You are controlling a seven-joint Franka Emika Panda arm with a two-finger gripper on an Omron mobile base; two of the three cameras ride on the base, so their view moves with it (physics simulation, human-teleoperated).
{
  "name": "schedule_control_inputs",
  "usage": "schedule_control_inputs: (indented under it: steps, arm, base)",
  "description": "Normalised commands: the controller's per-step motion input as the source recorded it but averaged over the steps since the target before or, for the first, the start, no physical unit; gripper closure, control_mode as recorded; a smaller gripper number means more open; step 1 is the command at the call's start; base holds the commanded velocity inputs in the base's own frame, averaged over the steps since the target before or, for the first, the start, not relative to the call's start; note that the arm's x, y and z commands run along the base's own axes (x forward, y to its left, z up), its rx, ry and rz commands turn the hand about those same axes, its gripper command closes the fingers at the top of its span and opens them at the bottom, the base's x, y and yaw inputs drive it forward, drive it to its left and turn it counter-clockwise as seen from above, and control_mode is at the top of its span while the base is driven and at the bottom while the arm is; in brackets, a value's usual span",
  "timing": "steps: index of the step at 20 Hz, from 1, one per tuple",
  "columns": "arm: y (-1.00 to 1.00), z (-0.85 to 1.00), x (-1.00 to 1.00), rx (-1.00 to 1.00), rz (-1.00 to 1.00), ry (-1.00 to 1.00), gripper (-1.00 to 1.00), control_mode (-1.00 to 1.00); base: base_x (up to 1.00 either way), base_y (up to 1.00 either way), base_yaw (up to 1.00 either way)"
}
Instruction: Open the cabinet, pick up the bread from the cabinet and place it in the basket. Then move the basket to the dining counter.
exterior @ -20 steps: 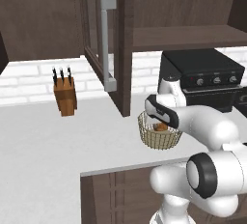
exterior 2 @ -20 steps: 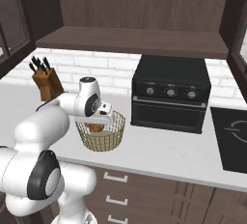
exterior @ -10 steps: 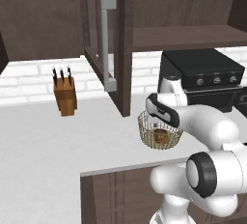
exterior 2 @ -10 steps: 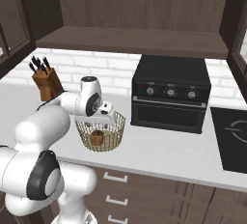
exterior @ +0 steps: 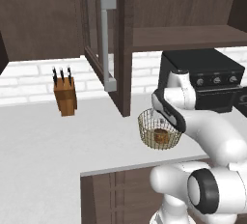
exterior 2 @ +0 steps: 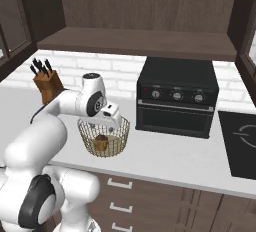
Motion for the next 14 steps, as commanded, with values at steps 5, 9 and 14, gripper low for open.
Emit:
schedule_control_inputs:
  steps: [5,9,14]
  arm:
    - [-0.27,0.46,-0.24,0.0,-0.4,0.01,-1.0,-1.0]
    - [-0.71,-0.17,0.17,0.14,-0.48,0.08,-1.0,-1.0]
    - [-0.41,-0.33,0.03,0.15,-0.31,0.0,-1.0,-1.0]
  base:
    - [0.0,0.0,0.0]
    - [0.0,0.0,0.0]
    - [0.0,0.0,0.0]
